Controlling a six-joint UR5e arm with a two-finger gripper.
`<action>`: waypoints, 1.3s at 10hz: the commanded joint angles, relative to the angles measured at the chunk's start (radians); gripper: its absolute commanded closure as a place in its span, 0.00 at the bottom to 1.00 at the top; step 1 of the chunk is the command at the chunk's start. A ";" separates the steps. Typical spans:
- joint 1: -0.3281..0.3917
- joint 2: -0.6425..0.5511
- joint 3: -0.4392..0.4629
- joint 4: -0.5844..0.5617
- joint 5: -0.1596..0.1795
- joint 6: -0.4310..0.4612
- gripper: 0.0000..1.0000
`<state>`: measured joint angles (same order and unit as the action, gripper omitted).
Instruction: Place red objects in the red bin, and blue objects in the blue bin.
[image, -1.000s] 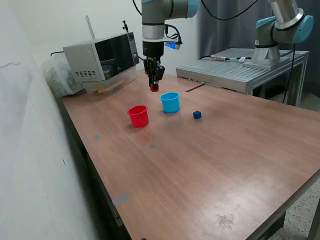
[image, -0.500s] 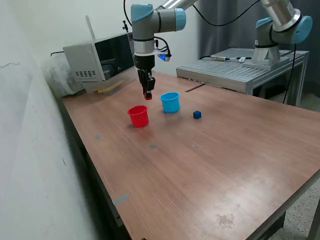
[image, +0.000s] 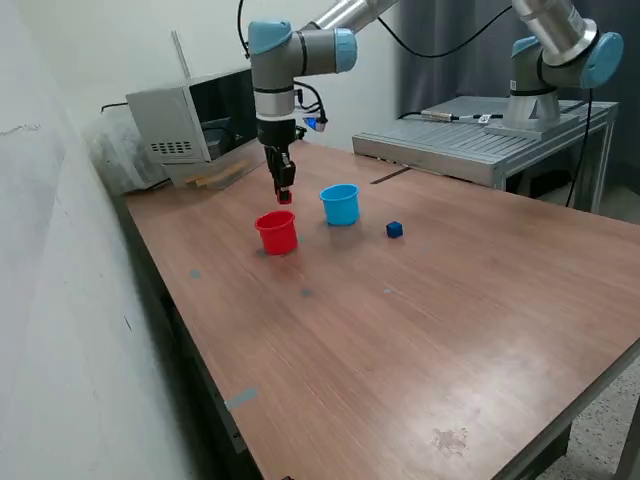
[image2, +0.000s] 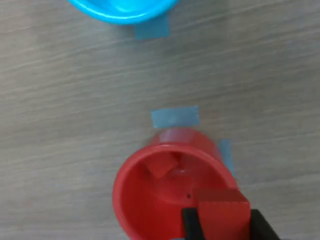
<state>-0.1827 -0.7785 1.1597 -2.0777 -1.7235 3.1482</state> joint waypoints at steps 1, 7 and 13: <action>-0.020 0.031 -0.021 -0.001 -0.034 0.003 1.00; -0.020 0.054 -0.034 -0.001 -0.034 0.007 1.00; -0.014 0.070 -0.048 -0.004 -0.034 0.010 0.00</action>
<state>-0.1997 -0.7154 1.1145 -2.0812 -1.7578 3.1576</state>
